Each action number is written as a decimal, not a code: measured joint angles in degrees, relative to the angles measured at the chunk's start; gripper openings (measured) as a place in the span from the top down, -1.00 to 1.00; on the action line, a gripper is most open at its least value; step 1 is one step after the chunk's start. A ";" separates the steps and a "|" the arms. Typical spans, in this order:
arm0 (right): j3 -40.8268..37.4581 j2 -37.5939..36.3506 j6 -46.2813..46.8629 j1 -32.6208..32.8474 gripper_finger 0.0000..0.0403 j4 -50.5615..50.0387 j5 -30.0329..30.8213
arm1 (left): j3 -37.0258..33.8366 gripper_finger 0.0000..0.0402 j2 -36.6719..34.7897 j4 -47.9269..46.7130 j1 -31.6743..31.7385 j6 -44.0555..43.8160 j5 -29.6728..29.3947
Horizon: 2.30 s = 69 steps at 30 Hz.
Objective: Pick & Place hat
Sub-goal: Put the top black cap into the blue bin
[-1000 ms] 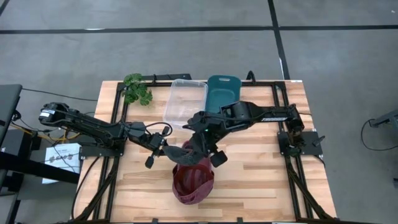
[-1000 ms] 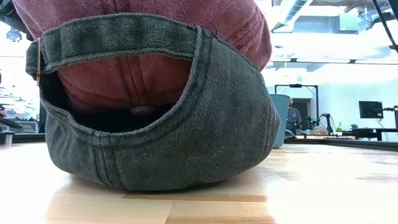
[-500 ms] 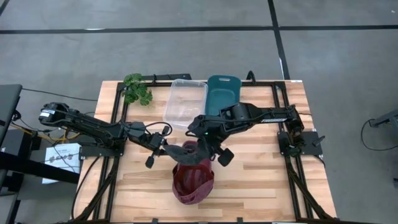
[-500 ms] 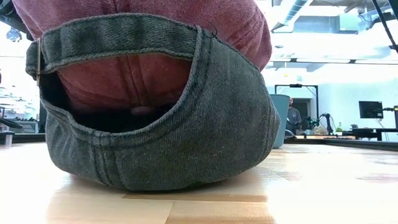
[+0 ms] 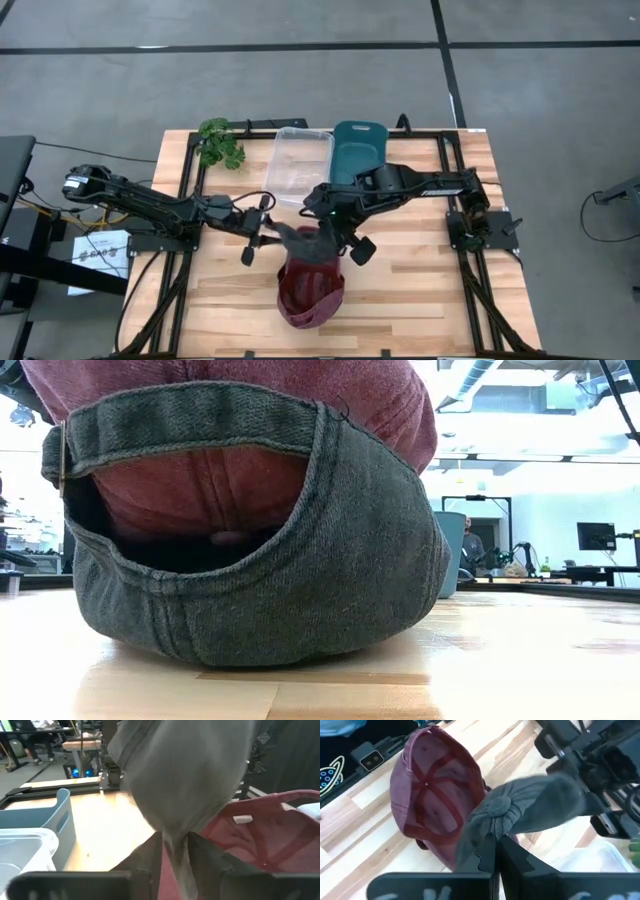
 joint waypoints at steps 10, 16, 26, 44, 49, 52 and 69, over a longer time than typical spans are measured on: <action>-0.04 -4.15 5.21 -3.18 1.00 -4.00 6.63 | 0.00 0.35 0.00 -0.24 0.00 0.03 -0.01; -0.02 -8.80 7.57 -6.43 1.00 -4.43 11.19 | 0.00 0.35 0.00 -0.23 0.00 0.07 -0.01; -0.02 -13.27 11.50 -14.96 1.00 -7.15 13.30 | 0.00 0.35 0.02 -0.20 0.00 0.11 0.01; -0.59 -12.68 8.59 -31.15 1.00 -8.12 10.85 | -0.02 0.35 0.02 -0.18 0.00 -0.05 0.01; -1.38 -12.64 7.70 -34.87 1.00 -7.94 8.23 | -0.02 0.35 0.02 -0.18 0.00 -0.07 0.00; -1.38 -12.67 7.71 -36.39 1.00 -8.46 8.24 | -0.04 0.35 0.02 0.06 0.00 -0.07 0.01; -1.60 -12.66 6.07 -40.21 1.00 -9.11 8.16 | -0.04 0.35 0.02 0.28 0.00 -0.08 0.01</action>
